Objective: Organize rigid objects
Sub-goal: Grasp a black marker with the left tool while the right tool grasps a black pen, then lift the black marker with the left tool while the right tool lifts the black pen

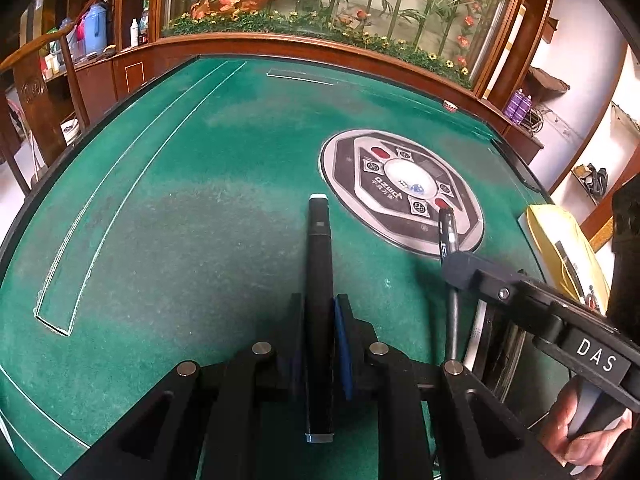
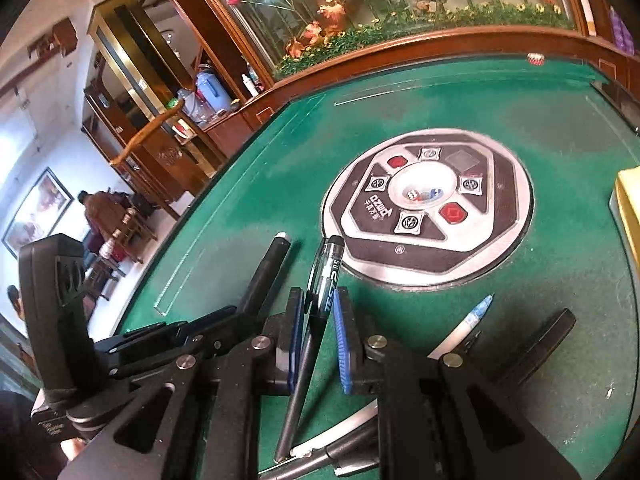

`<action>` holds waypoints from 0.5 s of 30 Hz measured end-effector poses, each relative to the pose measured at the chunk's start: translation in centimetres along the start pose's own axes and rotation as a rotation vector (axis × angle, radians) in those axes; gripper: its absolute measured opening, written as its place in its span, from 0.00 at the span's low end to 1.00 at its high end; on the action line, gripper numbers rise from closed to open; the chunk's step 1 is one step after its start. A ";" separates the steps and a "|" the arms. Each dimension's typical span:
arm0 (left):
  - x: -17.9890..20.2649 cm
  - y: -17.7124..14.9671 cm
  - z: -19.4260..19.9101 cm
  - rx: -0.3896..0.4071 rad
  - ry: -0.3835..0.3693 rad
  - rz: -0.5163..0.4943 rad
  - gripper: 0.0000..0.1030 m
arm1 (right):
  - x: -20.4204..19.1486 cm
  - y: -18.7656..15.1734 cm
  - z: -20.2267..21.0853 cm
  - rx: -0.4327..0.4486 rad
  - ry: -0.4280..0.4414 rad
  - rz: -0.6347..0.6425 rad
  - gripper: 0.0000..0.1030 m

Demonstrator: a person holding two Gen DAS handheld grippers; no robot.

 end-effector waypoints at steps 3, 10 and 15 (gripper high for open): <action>0.1 0.1 0.3 0.016 0.002 -0.003 0.15 | -0.1 0.2 0.2 0.000 0.025 -0.005 0.14; 0.6 0.2 0.3 0.026 0.023 -0.022 0.15 | -0.6 0.8 1.7 0.054 0.043 0.018 0.14; 0.7 0.3 0.4 0.047 0.056 -0.032 0.15 | -0.3 1.0 2.1 0.057 0.082 -0.011 0.14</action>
Point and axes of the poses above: each gripper's, at about its wrist camera, not at the fingertips, and z roughly against the way its jaws point, x to its right, y to its top, the point moved 6 cm from there along -z, roughly the way its jaws point, and after that the axes turned 8 degrees about -x, right-handed, at the moved point
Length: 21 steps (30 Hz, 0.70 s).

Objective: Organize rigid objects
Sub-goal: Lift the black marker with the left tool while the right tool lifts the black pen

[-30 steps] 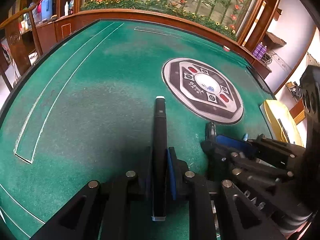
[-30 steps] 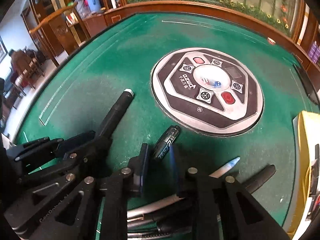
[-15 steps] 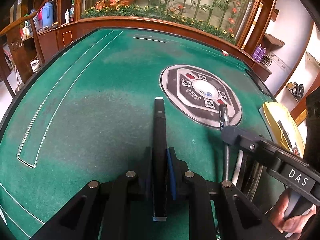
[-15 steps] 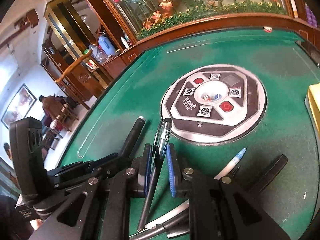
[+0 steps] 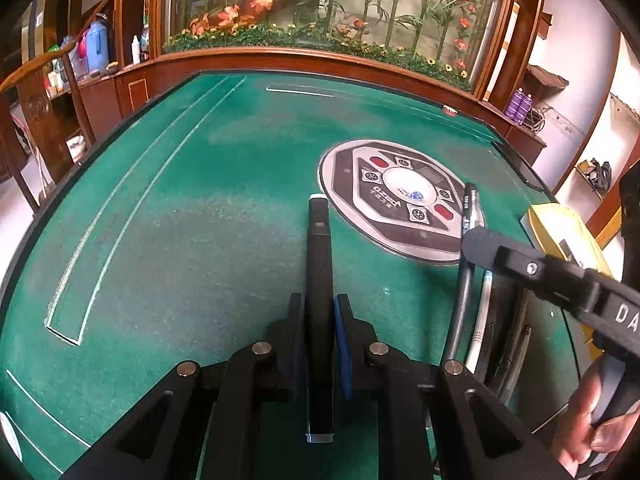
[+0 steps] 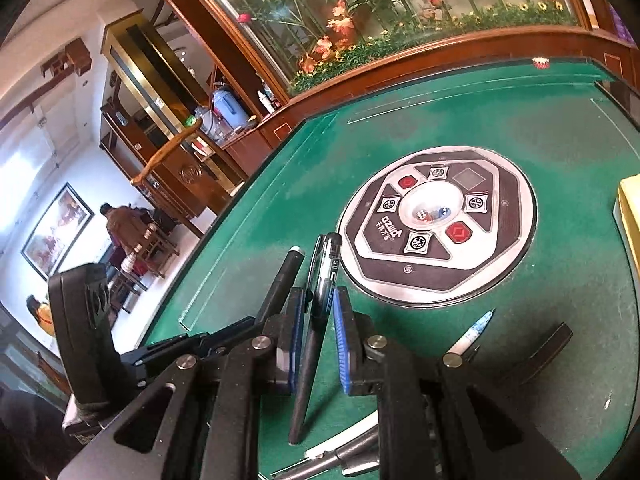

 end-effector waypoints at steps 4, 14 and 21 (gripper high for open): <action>0.1 -0.1 0.1 0.020 0.039 -0.014 0.15 | -0.3 0.0 0.2 0.001 0.027 -0.001 0.14; 0.4 0.0 0.3 0.036 0.068 -0.034 0.15 | -0.4 -0.2 0.2 -0.013 0.066 -0.024 0.14; 0.5 0.0 0.5 0.043 0.067 -0.034 0.15 | -0.8 -0.2 0.5 0.000 0.084 -0.024 0.14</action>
Point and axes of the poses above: each gripper's, at about its wrist camera, not at the fingertips, and z roughly against the way its jaws point, x to its right, y to its top, the point moved 6 cm from there along -z, roughly the way its jaws point, and after that the axes turned 8 degrees about -x, right-handed, at the moved point
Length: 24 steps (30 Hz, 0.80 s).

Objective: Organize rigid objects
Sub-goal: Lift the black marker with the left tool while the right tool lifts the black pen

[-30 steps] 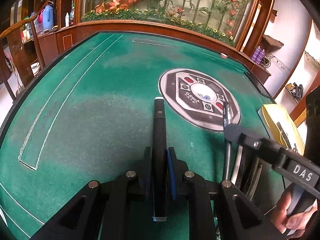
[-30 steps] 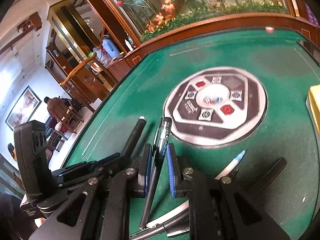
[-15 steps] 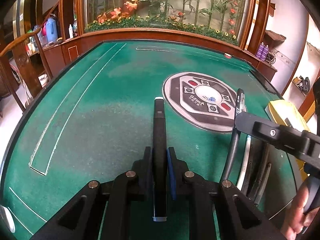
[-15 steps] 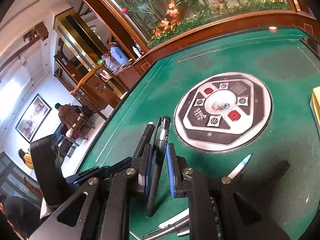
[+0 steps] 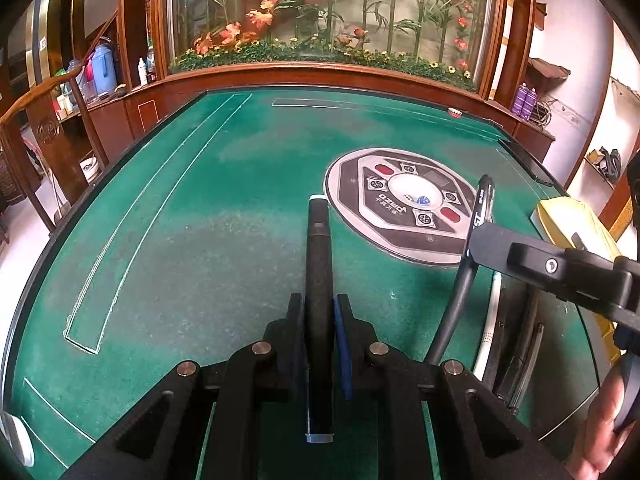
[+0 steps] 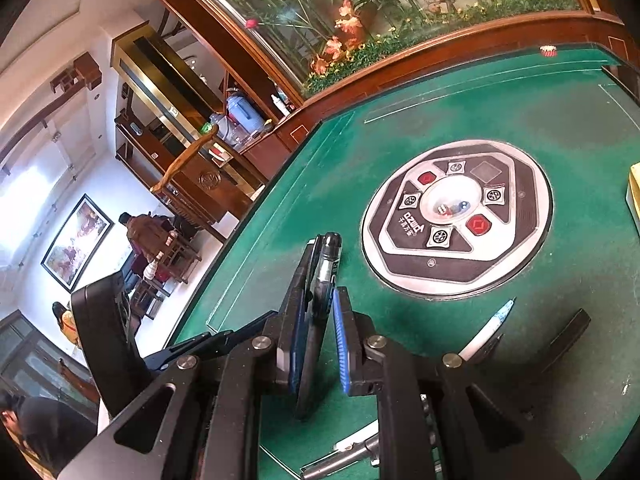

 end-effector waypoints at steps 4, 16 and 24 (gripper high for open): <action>-0.1 0.0 0.0 0.004 0.001 0.007 0.15 | 0.0 0.1 0.3 0.008 0.002 -0.003 0.14; 0.0 0.1 0.3 0.023 0.008 0.005 0.15 | -0.3 0.4 1.1 0.037 0.009 0.005 0.13; 0.0 0.1 0.7 0.047 0.024 0.004 0.15 | -0.3 0.5 1.2 0.045 0.011 0.000 0.13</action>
Point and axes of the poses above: each gripper's, at about its wrist camera, not at the fingertips, and z roughly against the way its jaws point, x to its right, y to its top, the point moved 6 cm from there along -z, roughly the way its jaws point, and after that the axes turned 8 degrees about -x, right-handed, at the moved point
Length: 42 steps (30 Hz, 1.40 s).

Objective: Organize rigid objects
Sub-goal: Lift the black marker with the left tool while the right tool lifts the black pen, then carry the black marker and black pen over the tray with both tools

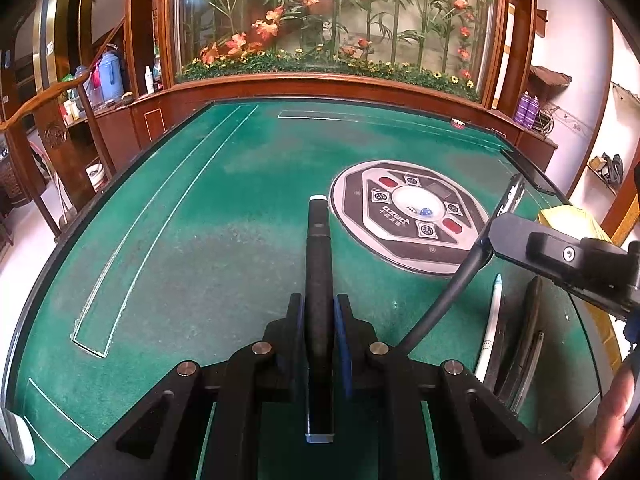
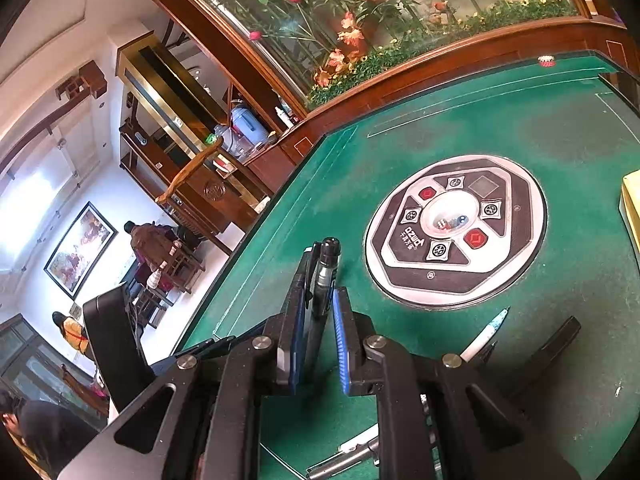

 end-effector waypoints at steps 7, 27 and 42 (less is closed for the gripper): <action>0.5 -0.3 0.3 0.024 0.046 -0.024 0.15 | 0.0 0.3 0.3 0.011 0.010 -0.002 0.13; 0.9 -3.6 7.0 0.092 0.043 0.032 0.15 | -2.0 -2.8 6.3 0.093 0.023 0.035 0.13; 5.7 -4.4 9.6 0.131 -0.017 -0.070 0.15 | -1.7 -4.2 10.2 0.118 0.032 0.010 0.13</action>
Point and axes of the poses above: each gripper's, at about its wrist camera, not at the fingertips, and z roughly against the way its jaws point, x to its right, y to its top, the point moved 6 cm from there along -z, roughly the way its jaws point, and after that the axes turned 8 degrees about -x, right-handed, at the moved point
